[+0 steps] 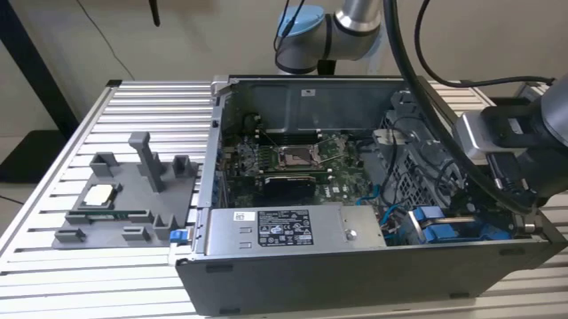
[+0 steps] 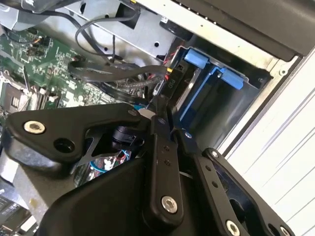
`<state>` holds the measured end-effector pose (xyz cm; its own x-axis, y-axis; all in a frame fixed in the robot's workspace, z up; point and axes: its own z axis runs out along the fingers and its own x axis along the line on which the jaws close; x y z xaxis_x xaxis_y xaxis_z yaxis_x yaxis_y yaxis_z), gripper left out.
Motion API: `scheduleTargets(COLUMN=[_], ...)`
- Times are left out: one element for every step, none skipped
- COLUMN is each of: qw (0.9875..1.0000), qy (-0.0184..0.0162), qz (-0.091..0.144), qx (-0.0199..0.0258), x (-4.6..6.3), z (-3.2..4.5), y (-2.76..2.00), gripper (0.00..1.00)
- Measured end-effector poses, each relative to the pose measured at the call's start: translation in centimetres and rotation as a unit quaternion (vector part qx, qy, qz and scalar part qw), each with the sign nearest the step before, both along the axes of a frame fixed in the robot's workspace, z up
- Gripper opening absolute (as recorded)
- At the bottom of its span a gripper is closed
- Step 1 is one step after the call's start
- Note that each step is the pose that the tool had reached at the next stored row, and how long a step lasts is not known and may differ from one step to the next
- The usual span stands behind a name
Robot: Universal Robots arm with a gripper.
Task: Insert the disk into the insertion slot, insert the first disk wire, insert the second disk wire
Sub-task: 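Insert the second disk wire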
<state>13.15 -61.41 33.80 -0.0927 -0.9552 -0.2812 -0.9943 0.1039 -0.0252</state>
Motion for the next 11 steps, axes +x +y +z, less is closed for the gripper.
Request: scheduleTargets(qw=[1.0000,1.0000,1.0000,0.9999,0.9999,0.9998,0.9997,0.9996,0.9995,0.9994,0.9994], qy=[0.0019,0.0038,0.0061,0.0091,0.0125,0.0163,0.0201,0.0237,0.0269,0.0291,0.0307], qz=[0.000,0.000,0.000,0.000,0.000,0.000,0.000,0.000,0.000,0.000,0.000], qx=[-0.0012,-0.0025,-0.0037,-0.0051,-0.0068,-0.0090,-0.0114,-0.0137,-0.0154,-0.0161,-0.0164], x=[0.04,0.08,0.14,0.23,0.35,0.48,0.61,0.72,0.80,0.85,0.89], z=[0.03,0.08,0.13,0.17,0.18,0.18,0.18,0.20,0.29,0.38,0.43], y=[0.13,0.27,0.37,0.44,0.48,0.50,0.51,0.53,0.55,0.60,0.67], gripper=[0.16,0.16,0.16,0.16,0.16,0.16,0.16,0.16,0.16,0.16,0.16])
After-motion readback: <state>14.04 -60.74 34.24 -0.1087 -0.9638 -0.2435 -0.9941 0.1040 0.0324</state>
